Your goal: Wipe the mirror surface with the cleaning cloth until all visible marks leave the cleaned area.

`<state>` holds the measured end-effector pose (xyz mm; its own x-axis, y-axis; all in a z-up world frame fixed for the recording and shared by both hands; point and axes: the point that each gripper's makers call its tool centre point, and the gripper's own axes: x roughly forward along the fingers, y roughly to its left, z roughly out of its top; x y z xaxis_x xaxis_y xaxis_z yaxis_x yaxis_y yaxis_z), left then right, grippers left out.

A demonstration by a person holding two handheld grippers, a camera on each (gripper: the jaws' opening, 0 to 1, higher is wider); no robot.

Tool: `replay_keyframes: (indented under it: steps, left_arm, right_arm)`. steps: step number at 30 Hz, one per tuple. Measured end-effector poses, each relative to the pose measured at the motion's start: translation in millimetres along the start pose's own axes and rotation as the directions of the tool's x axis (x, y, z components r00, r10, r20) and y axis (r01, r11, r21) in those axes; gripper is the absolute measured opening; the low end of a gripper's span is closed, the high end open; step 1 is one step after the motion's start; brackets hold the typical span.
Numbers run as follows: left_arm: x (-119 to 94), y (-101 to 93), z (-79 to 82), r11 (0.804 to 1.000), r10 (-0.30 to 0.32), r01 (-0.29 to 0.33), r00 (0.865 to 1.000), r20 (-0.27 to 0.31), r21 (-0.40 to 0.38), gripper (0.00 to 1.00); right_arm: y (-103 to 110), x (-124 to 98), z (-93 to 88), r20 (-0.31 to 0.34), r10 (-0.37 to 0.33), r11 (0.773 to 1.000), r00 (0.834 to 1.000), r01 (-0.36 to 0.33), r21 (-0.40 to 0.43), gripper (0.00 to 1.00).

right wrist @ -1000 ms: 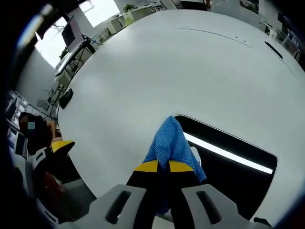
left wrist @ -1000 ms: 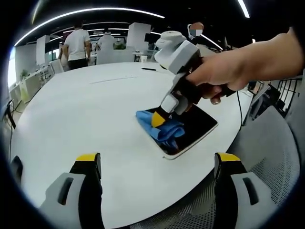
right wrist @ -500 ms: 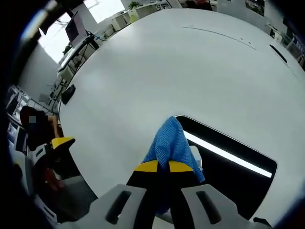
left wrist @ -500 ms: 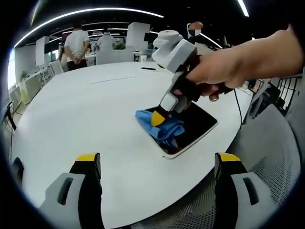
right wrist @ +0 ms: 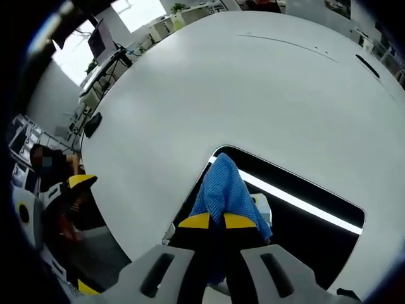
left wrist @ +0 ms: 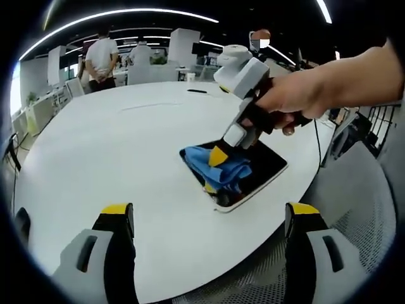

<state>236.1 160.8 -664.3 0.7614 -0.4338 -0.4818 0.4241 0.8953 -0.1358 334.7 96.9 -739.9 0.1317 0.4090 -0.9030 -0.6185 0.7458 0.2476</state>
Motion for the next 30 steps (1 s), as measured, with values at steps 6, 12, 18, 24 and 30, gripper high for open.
replay_keyframes:
  steps: [6,12,18,24,30]
  left_arm:
    - [2,0.0,-5.6,1.0,0.0,-0.001,0.999,-0.047,-0.023,0.99]
    - [2,-3.3,0.7,0.998,-0.002,0.0,1.0,-0.026,-0.07,0.99]
    - [7,-0.5,-5.7,0.997,0.003,-0.005,1.0,-0.028,-0.077,0.99]
    - [5,-0.9,-1.8,0.999,0.014,-0.014,1.0,-0.002,-0.049,0.99]
    - [5,2.6,-6.2,0.997,0.015,-0.016,1.0,-0.021,-0.078,0.99]
  right_arm:
    - [-13,-7,-7.1,0.005,-0.002,1.0,1.0,0.002,0.006,0.0]
    - [-24,-12,-12.3,0.006,0.005,0.999,1.0,-0.005,0.036,0.0]
    - [-32,-17,-16.9,0.005,0.001,0.999,1.0,-0.001,0.046,0.0]
    - [-39,-21,-20.3,0.01,0.002,0.998,1.0,-0.003,0.059,0.0]
    - [-41,-22,-22.0,0.011,-0.003,0.999,1.0,0.002,0.049,0.0]
